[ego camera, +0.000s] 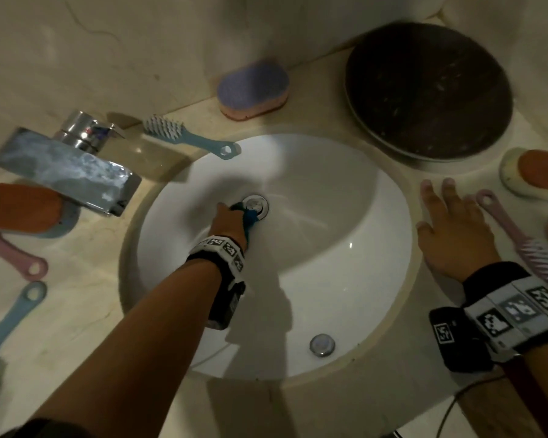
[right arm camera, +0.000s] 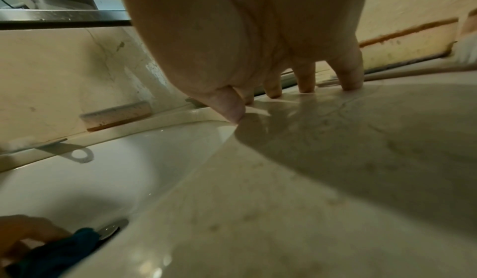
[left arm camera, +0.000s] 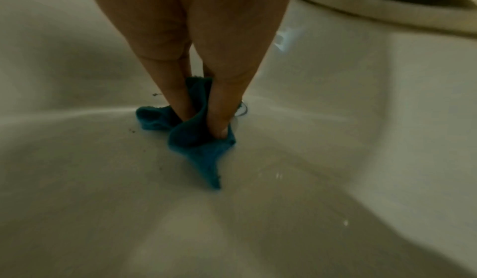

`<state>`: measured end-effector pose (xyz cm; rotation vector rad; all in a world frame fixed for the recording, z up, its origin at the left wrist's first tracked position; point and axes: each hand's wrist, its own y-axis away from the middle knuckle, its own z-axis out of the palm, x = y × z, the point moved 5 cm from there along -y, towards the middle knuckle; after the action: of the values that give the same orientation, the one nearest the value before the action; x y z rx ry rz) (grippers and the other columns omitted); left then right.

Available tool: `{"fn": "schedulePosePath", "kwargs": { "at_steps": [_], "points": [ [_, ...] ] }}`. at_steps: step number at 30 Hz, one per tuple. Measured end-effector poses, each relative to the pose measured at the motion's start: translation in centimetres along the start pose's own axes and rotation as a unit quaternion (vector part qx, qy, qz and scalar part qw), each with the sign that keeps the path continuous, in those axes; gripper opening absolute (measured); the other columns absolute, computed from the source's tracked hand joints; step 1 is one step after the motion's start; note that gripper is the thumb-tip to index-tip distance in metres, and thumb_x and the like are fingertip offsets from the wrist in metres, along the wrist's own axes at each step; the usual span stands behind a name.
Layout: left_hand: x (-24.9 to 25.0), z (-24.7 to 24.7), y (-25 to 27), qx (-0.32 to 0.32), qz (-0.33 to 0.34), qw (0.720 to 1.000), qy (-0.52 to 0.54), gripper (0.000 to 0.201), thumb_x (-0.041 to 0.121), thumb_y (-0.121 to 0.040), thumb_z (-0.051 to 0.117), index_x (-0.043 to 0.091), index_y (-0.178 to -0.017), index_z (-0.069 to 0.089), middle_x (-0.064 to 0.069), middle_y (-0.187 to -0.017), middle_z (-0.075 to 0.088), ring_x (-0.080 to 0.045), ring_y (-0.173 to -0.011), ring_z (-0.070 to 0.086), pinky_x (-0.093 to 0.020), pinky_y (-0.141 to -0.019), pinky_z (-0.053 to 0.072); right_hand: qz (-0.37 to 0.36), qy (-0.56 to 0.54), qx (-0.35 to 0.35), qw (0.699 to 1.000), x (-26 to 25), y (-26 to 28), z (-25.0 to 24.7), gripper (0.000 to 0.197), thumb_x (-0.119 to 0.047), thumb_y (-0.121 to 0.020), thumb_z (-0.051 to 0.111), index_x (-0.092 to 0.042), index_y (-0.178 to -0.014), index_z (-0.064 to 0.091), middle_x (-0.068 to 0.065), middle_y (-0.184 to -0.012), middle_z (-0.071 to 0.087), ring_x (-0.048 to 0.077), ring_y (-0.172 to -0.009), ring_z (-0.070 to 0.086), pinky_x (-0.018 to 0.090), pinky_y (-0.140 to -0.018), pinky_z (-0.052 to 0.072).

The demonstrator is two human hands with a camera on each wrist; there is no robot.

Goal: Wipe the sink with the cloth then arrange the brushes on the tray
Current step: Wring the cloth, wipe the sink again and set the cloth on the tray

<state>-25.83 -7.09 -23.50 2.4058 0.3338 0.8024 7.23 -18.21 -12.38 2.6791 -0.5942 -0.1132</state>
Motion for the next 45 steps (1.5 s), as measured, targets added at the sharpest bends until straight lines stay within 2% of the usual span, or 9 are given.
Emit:
{"fn": "schedulePosePath", "kwargs": {
  "at_steps": [4, 7, 16, 24, 29, 36, 39, 42, 45],
  "points": [
    [0.8, 0.7, -0.5, 0.009, 0.049, 0.984, -0.171, 0.043, 0.018, -0.087, 0.062, 0.005, -0.125, 0.048, -0.019, -0.131, 0.041, -0.036, -0.111, 0.052, -0.034, -0.088, 0.044, -0.005, 0.008, -0.004, 1.0, 0.0, 0.0, -0.1, 0.065, -0.033, -0.093, 0.029, -0.027, -0.15, -0.003, 0.008, -0.159, -0.006, 0.038, -0.144, 0.007, 0.056, -0.115, 0.016],
    [1.5, 0.9, -1.1, 0.004, 0.089, 0.969, -0.231, 0.055, 0.027, -0.086, 0.064, 0.005, -0.132, 0.043, -0.018, -0.134, 0.036, -0.035, -0.116, 0.049, -0.035, -0.099, 0.039, -0.003, -0.016, 0.014, 1.0, -0.2, 0.5, -0.3, 0.062, -0.031, -0.093, 0.027, -0.026, -0.15, 0.005, 0.008, -0.159, 0.0, 0.035, -0.145, 0.006, 0.056, -0.116, 0.015],
    [2.2, 1.0, 1.1, -0.03, 0.14, 0.959, -0.246, 0.04, 0.015, -0.092, 0.052, 0.008, -0.131, 0.047, -0.016, -0.132, 0.051, -0.032, -0.119, 0.051, -0.035, -0.098, 0.041, -0.006, -0.006, 0.004, 1.0, -0.6, 0.5, -0.5, 0.064, -0.032, -0.093, 0.029, -0.026, -0.15, 0.002, 0.009, -0.159, -0.002, 0.038, -0.144, 0.007, 0.056, -0.115, 0.016],
    [1.7, -4.0, 0.0, 0.146, 0.094, 0.981, -0.09, 0.032, 0.019, -0.099, 0.036, 0.005, -0.126, 0.044, -0.023, -0.129, 0.049, -0.036, -0.115, 0.05, -0.039, -0.097, 0.039, 0.001, -0.005, 0.006, 1.0, -0.5, 0.6, -0.6, 0.067, -0.025, -0.094, 0.041, -0.024, -0.151, 0.005, 0.01, -0.159, 0.001, 0.04, -0.143, 0.01, 0.056, -0.114, 0.017],
    [0.9, -1.0, 0.1, 0.052, 0.066, 0.985, -0.154, 0.038, 0.012, -0.099, 0.037, 0.001, -0.135, 0.04, -0.022, -0.14, 0.036, -0.037, -0.124, 0.042, -0.039, -0.106, 0.033, 0.0, -0.004, 0.003, 1.0, -0.7, 1.0, -0.5, 0.081, -0.047, -0.073, 0.008, -0.027, -0.15, 0.003, 0.009, -0.159, -0.001, 0.039, -0.143, 0.01, 0.056, -0.114, 0.016],
    [3.4, 2.0, 2.5, -0.045, 0.067, 0.977, -0.196, 0.046, 0.021, -0.091, 0.056, 0.005, -0.132, 0.043, -0.018, -0.133, 0.046, -0.031, -0.118, 0.051, -0.031, -0.093, 0.042, 0.004, -0.003, -0.001, 1.0, -0.8, 0.9, -0.6, 0.079, -0.04, -0.074, 0.015, -0.027, -0.15, -0.001, 0.008, -0.159, -0.004, 0.038, -0.144, 0.006, 0.055, -0.115, 0.015],
    [4.5, 3.9, 3.1, -0.088, 0.104, 0.97, -0.201, 0.048, 0.019, -0.092, 0.055, 0.008, -0.135, 0.038, -0.017, -0.14, 0.039, -0.033, -0.123, 0.047, -0.034, -0.1, 0.039, -0.002, -0.01, -0.001, 1.0, -0.9, 1.0, -0.7, 0.078, -0.038, -0.075, 0.017, -0.026, -0.15, 0.002, 0.009, -0.159, -0.002, 0.038, -0.144, 0.008, 0.056, -0.115, 0.016],
    [5.6, 4.5, 2.9, -0.091, 0.111, 0.967, -0.209, 0.058, 0.017, -0.091, 0.055, 0.012, -0.143, 0.029, -0.017, -0.147, 0.026, -0.036, -0.129, 0.039, -0.04, -0.106, 0.034, -0.001, -0.005, 0.0, 1.0, -0.7, 0.9, -0.7, 0.076, -0.038, -0.077, 0.018, -0.026, -0.15, 0.004, 0.008, -0.159, 0.0, 0.038, -0.144, 0.009, 0.056, -0.115, 0.017],
    [6.2, 4.6, 2.3, -0.074, 0.125, 0.964, -0.223, 0.061, 0.01, -0.086, 0.061, 0.011, -0.139, 0.031, -0.019, -0.14, 0.036, -0.036, -0.125, 0.044, -0.043, -0.102, 0.04, 0.003, 0.005, 0.002, 1.0, -0.3, 0.5, -0.3, 0.063, -0.033, -0.093, 0.027, -0.027, -0.15, 0.0, 0.006, -0.16, -0.005, 0.038, -0.144, 0.007, 0.055, -0.115, 0.016]
  ]
}}
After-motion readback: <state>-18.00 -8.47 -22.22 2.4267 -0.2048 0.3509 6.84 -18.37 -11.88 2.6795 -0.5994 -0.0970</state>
